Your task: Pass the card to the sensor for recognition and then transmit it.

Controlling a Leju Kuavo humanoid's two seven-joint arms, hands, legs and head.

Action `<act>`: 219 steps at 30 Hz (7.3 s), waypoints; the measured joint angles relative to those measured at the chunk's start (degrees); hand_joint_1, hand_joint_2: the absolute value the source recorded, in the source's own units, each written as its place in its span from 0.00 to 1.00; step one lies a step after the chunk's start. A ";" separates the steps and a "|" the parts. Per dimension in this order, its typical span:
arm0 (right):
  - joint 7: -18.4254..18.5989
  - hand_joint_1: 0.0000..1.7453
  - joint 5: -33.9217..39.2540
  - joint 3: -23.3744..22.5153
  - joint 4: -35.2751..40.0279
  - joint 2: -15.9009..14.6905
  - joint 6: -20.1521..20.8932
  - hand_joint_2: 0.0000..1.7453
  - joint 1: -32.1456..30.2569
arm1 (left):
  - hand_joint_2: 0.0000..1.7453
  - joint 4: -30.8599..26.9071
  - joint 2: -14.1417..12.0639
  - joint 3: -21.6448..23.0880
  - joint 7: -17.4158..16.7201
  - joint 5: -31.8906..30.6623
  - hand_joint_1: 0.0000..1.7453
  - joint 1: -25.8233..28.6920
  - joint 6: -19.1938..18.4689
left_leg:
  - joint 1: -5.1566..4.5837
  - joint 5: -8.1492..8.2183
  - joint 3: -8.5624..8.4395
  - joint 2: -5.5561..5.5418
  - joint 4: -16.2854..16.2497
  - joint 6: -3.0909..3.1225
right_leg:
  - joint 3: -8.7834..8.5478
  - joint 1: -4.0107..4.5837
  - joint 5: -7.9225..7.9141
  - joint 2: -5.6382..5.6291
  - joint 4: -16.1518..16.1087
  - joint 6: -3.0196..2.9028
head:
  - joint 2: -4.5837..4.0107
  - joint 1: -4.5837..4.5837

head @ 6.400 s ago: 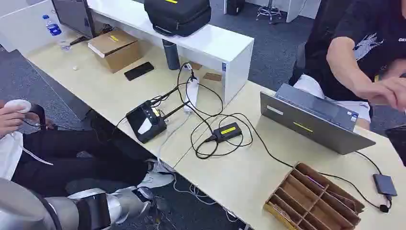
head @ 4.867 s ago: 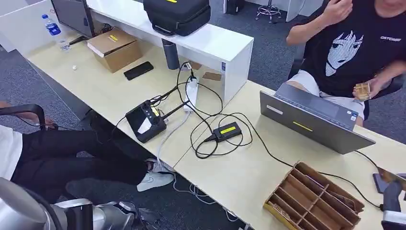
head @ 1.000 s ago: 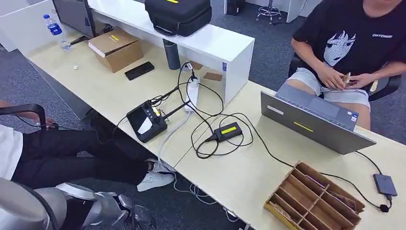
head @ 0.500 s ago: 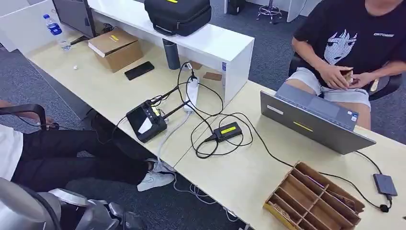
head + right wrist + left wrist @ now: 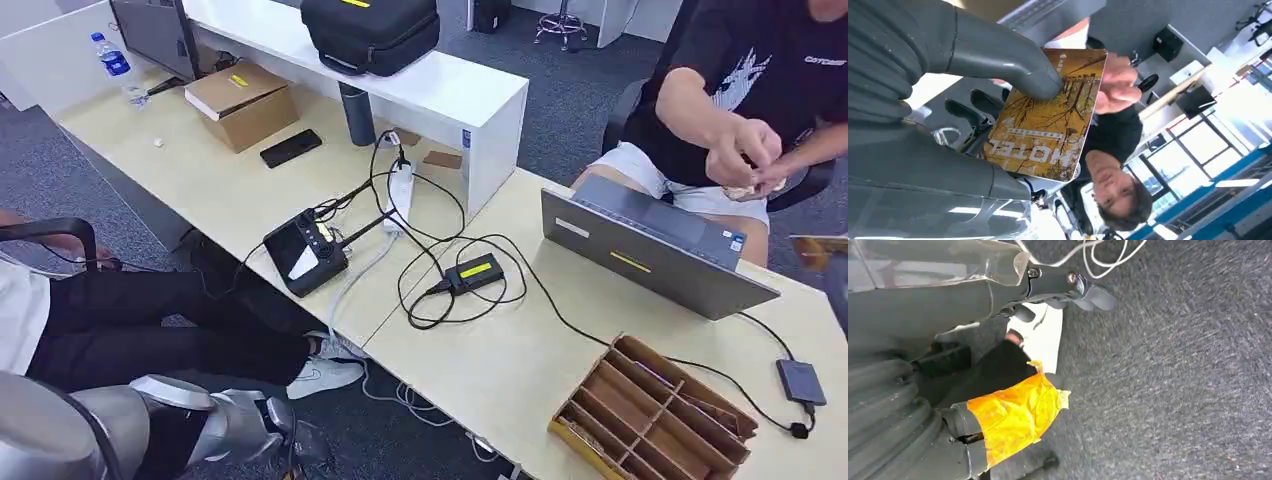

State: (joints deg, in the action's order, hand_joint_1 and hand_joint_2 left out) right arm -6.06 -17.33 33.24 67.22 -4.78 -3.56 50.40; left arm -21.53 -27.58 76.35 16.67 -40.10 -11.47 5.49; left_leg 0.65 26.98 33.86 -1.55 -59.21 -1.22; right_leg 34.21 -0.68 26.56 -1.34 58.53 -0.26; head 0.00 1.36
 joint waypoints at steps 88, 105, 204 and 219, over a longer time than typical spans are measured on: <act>7.91 0.00 -31.06 8.81 -2.78 -1.85 -7.45 1.00 -19.19 | 1.00 -3.12 -3.30 -3.74 -4.57 3.10 0.00 9.94 6.71 | 0.00 0.10 0.15 0.02 0.01 0.02 | 0.15 0.00 0.08 -0.02 -0.09 0.00 | 0.00 -0.02; 7.70 0.00 -28.33 8.59 -4.56 -3.68 -6.95 1.00 -18.06 | 1.00 -3.50 -3.91 -1.33 -4.87 3.14 0.00 9.97 7.76 | 0.00 0.10 0.13 0.01 0.01 0.02 | 0.13 -0.01 0.07 0.00 -0.09 0.00 | 0.00 0.00; -1.42 0.00 -2.88 2.14 -19.14 13.45 8.35 1.00 9.08 | 1.00 -4.04 -1.95 4.20 10.65 -22.48 0.00 -7.82 1.18 | 0.01 -0.04 0.16 0.02 -0.01 -0.07 | 0.23 0.00 -0.06 -0.01 0.05 -0.17 | 0.00 -0.02; -13.99 0.00 19.72 -9.27 -0.94 8.95 1.14 1.00 -15.39 | 1.00 -4.13 -4.37 2.60 5.77 -21.58 0.00 -1.47 3.85 | 0.00 0.05 0.21 0.02 -0.01 -0.07 | 0.29 -0.01 0.00 -0.04 -0.06 -0.13 | 0.00 -0.02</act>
State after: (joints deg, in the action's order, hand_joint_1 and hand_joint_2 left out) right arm -20.04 2.39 23.97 66.28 4.17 -2.43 35.00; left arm -25.66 -31.96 78.95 22.45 -61.68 -12.94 9.33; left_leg 0.65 27.03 34.07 -1.52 -59.22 -1.28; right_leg 34.49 -0.68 26.56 -1.37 58.47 -0.39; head 0.00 1.33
